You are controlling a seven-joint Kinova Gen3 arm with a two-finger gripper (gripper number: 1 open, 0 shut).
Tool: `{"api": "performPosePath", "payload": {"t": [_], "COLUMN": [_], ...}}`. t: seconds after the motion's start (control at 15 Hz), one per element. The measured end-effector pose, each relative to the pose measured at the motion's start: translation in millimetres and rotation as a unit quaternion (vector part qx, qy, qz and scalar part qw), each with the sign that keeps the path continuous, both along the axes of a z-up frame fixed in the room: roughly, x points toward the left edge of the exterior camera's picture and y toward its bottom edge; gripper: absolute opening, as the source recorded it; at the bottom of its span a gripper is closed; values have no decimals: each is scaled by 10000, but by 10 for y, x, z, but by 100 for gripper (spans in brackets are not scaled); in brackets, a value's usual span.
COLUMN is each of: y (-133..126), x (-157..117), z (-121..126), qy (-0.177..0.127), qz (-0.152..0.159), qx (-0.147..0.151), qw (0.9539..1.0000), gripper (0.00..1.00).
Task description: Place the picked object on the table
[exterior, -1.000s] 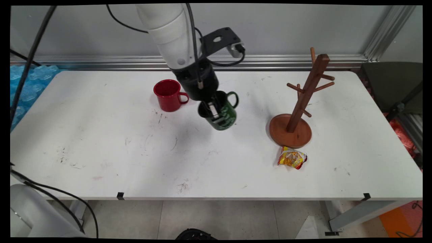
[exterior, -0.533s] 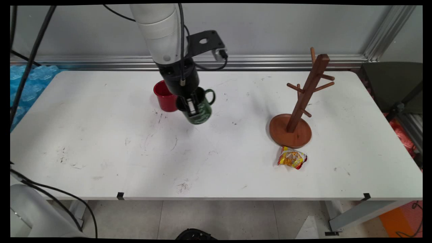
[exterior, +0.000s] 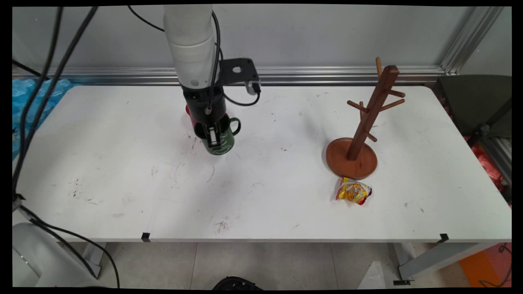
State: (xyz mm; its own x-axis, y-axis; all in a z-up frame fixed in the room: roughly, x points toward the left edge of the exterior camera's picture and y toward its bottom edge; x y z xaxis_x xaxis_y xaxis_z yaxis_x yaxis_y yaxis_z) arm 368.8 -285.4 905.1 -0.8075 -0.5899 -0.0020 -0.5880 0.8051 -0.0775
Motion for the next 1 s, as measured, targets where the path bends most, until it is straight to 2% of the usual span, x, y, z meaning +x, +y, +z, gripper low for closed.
{"api": "performPosePath", "payload": {"t": [0.53,1.0], "y": [-89,-146], "x": [133,259], "z": [-330,-586], "qy": [-330,-459], "qz": [-387,-615], "qx": [290,368], "qw": [9983,9964], "gripper": [0,0]}}
